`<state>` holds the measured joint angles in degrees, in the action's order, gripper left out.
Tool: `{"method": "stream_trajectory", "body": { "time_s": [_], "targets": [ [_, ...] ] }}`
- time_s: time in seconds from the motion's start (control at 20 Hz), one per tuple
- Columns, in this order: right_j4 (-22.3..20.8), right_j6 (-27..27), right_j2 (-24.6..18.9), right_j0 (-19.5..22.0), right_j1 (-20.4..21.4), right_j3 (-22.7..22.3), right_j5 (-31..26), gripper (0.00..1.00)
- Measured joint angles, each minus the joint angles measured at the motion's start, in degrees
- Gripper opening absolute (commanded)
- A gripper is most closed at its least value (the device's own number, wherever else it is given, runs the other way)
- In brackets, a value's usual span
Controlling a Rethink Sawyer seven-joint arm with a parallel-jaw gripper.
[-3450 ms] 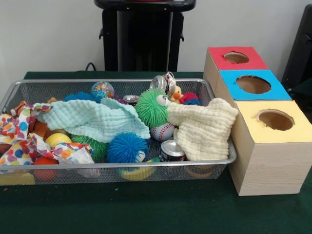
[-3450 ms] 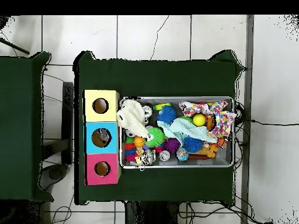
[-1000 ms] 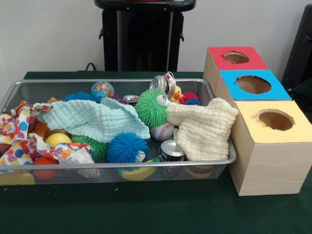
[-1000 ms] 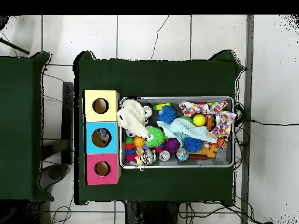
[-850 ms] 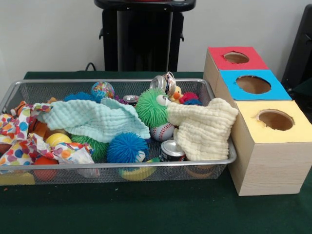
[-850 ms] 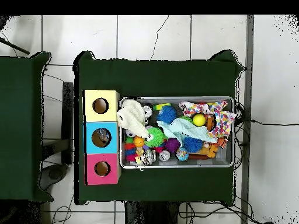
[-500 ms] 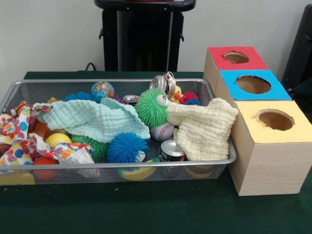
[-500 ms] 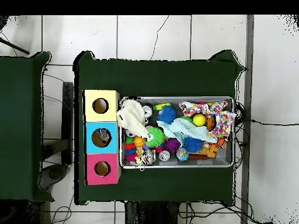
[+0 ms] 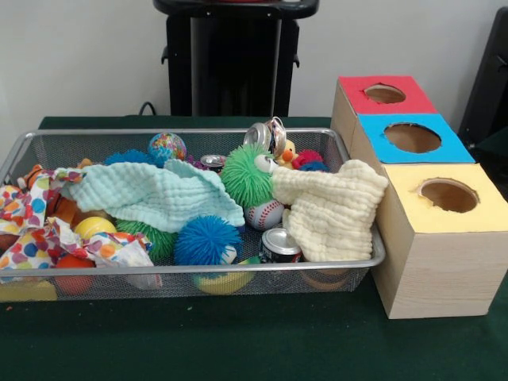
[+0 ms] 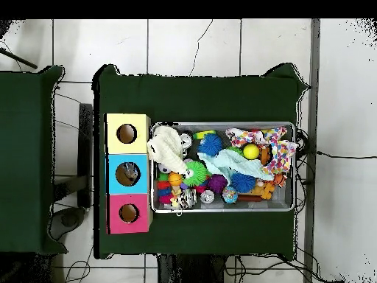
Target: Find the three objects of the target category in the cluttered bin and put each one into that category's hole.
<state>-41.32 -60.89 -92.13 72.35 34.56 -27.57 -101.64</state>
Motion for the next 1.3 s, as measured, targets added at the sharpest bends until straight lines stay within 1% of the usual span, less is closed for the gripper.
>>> {"method": "stream_trajectory", "body": {
  "time_s": [0.1,0.2,0.3,0.35,0.45,0.55,0.6,0.85,1.3],
  "targets": [
    [1.55,0.00,0.86,0.58,0.12,-1.55,2.15,0.00],
    [4.27,0.00,1.84,1.99,0.42,-5.13,6.59,0.00],
    [5.45,0.00,2.18,2.76,0.64,-7.06,8.81,0.00],
    [6.56,0.00,2.50,3.58,0.94,-9.06,11.05,0.00],
    [7.59,0.00,2.84,4.31,1.31,-10.95,13.13,0.00],
    [9.42,0.00,3.71,5.43,2.20,-14.31,16.83,0.00],
    [9.93,0.00,4.20,5.57,2.55,-15.14,17.68,0.00],
    [12.18,0.00,6.19,5.27,3.69,-17.13,19.25,0.00],
    [15.16,0.00,10.24,2.95,5.29,-17.19,19.24,0.00]
  ]
}}
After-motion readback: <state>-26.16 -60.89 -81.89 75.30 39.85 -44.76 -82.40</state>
